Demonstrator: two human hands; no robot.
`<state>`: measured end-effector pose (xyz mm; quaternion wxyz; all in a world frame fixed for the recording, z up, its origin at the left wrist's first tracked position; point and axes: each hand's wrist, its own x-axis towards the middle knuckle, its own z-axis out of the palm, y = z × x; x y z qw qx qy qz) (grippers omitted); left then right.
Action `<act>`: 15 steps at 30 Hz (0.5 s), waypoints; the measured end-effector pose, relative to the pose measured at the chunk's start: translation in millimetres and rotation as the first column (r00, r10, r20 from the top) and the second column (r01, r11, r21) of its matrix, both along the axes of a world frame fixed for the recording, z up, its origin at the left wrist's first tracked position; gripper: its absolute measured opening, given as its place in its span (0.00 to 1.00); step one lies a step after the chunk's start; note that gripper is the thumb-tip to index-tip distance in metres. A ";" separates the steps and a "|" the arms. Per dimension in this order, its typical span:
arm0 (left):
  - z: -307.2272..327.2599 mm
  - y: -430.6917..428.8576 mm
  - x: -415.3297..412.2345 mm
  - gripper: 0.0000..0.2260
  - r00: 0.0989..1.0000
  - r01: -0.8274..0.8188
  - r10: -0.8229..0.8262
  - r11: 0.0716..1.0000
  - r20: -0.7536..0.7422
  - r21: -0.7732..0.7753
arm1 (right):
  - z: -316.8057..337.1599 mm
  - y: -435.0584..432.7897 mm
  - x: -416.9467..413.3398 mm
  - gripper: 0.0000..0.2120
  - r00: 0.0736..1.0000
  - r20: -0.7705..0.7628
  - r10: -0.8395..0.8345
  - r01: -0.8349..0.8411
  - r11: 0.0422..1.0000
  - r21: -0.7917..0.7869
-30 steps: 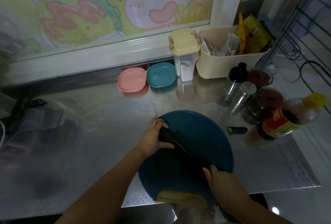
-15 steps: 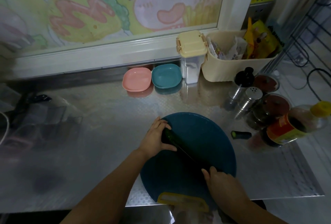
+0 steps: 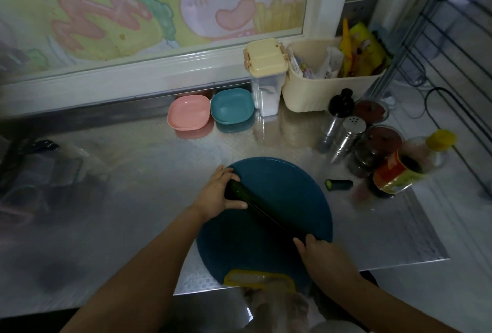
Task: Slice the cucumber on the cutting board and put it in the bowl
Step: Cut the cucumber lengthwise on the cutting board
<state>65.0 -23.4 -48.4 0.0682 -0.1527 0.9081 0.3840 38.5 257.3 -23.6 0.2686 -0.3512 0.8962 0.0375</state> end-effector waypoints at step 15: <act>13.7 -1.8 7.6 0.27 0.989 -0.116 0.123 0.990 0.088 -0.085 | 10.5 70.8 6.5 0.17 0.996 0.089 0.014 -0.013 1.000 -0.003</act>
